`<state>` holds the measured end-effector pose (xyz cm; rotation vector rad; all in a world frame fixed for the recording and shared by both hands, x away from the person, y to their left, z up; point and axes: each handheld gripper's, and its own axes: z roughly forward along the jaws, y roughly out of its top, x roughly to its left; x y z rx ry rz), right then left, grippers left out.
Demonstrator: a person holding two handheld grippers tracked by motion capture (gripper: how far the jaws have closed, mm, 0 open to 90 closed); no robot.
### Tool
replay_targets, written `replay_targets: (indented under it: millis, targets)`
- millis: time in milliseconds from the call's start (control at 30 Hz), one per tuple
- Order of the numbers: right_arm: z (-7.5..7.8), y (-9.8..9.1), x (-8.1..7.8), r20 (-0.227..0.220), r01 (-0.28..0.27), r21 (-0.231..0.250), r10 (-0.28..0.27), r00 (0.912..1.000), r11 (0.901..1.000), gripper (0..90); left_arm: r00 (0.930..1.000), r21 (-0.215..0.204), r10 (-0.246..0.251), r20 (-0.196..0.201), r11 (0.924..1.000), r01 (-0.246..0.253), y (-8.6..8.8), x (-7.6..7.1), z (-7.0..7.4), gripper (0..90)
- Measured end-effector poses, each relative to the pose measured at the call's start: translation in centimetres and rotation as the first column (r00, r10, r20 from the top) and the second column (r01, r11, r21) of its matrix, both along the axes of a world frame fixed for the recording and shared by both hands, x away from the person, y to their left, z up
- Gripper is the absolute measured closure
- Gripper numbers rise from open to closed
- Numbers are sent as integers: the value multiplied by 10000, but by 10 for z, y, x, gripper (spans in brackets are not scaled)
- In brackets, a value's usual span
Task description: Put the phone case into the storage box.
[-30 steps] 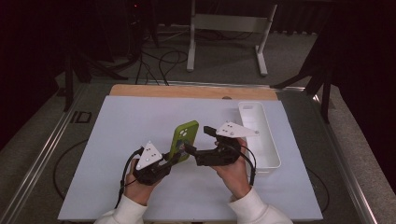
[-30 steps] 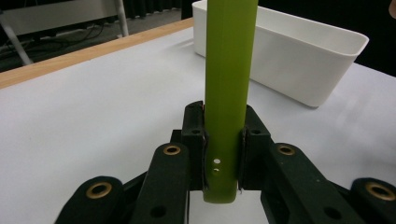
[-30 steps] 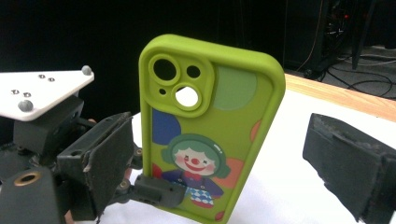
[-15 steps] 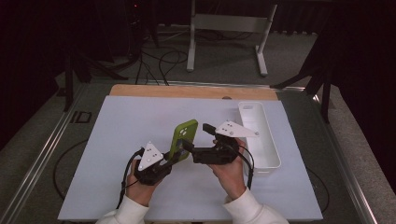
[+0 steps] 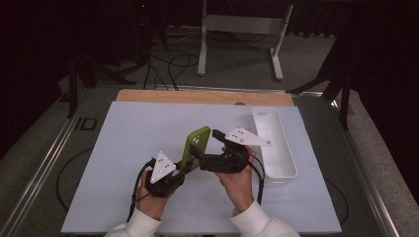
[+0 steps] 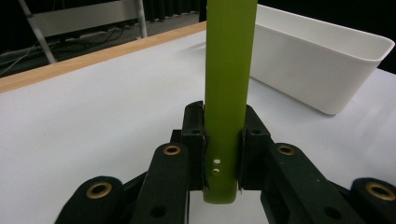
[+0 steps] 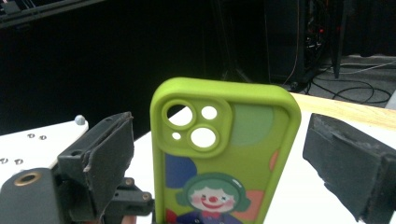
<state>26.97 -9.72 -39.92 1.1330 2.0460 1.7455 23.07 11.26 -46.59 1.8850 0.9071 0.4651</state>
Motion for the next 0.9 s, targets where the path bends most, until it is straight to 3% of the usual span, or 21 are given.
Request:
replay_targets:
  millis: [433, 767, 900]
  targets:
    - [-2, 8, 2, -10, 641, 159, -641, 9979, 9978, 91, 9999, 21, 84, 82, 10000, -84, -4, -3, 1, 775]
    - [-4, 12, 5, -74, 800, 209, -798, 9968, 9966, 96, 9999, 22, 14, 149, 10000, -14, -8, -5, 2, 775]
    - [-3, 13, 4, -29, 966, 182, -966, 9953, 9952, 133, 9999, -27, 14, 163, 10000, -14, -8, -5, 2, 775]
